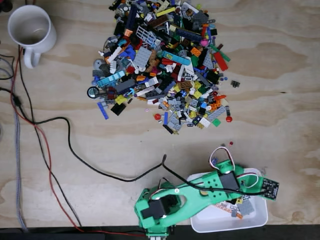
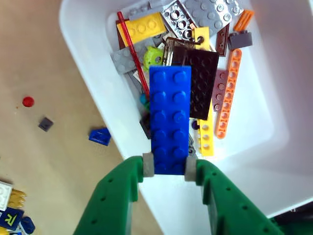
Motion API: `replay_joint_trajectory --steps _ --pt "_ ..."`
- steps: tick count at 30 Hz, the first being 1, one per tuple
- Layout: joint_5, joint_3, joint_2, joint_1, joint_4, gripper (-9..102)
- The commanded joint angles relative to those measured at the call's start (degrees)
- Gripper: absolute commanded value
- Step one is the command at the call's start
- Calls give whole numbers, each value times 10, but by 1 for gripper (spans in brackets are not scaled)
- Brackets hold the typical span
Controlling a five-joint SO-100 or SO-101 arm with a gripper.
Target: Find the closest Lego and put it in the bin.
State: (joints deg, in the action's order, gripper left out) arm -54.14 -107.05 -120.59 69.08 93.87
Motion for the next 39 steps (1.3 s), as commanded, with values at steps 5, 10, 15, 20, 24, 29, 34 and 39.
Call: replay_joint_trajectory --steps 5,10,15,20,24,29,34,39 --pt "-44 -60 -68 72 -31 20" --pt "-40 2 -64 31 -38 19" --pt "-92 138 -42 -200 4 7" --pt "-165 112 -55 -388 -37 8" --pt "-168 55 -66 -500 -98 9" --pt "-137 31 -38 -607 -127 9" --pt "-105 4 -35 -686 -145 9" --pt "-80 -11 -29 -715 -153 9"
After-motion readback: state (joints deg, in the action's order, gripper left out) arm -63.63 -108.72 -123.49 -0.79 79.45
